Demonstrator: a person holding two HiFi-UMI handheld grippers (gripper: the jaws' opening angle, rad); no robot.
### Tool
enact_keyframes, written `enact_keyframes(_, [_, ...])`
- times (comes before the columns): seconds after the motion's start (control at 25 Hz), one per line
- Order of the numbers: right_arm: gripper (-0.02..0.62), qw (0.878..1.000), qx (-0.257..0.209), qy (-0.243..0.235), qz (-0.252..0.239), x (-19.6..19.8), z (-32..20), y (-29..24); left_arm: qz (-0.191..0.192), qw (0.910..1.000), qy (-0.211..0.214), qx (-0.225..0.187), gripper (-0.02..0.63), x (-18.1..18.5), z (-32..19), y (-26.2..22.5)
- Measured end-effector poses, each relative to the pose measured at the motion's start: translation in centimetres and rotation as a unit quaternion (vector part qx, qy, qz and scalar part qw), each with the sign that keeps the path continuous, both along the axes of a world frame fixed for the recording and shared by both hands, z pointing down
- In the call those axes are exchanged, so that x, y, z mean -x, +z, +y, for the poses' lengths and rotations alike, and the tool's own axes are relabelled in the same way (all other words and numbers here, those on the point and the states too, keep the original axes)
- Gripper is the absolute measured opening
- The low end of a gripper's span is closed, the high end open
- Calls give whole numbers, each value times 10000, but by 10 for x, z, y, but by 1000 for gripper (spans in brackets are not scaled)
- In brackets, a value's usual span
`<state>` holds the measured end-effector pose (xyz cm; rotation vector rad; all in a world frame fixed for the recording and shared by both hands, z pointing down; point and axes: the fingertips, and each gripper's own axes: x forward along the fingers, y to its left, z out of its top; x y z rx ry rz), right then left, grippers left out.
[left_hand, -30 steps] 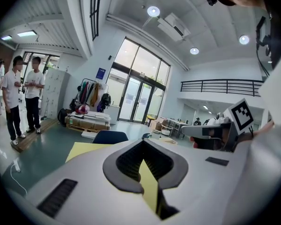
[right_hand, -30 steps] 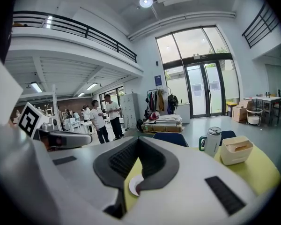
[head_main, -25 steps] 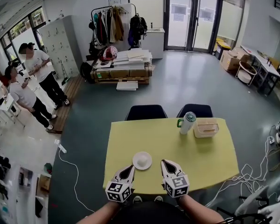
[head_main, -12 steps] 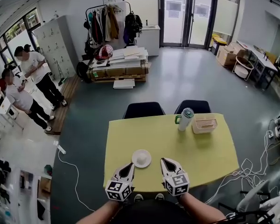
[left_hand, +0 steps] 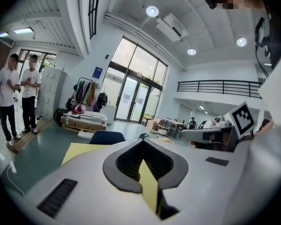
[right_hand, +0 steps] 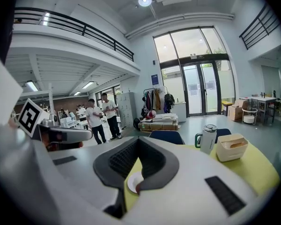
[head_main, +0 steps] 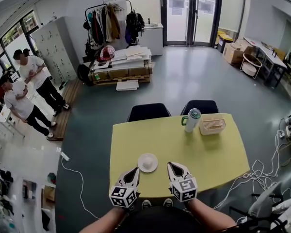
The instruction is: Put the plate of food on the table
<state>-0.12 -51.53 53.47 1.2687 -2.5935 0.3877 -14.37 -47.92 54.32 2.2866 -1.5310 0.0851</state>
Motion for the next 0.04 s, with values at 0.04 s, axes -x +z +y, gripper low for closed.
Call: enact_keyframes(0.04, [11,10000,7,7,2,0,0,0,2,10000,-17,12,9,1,-1,0])
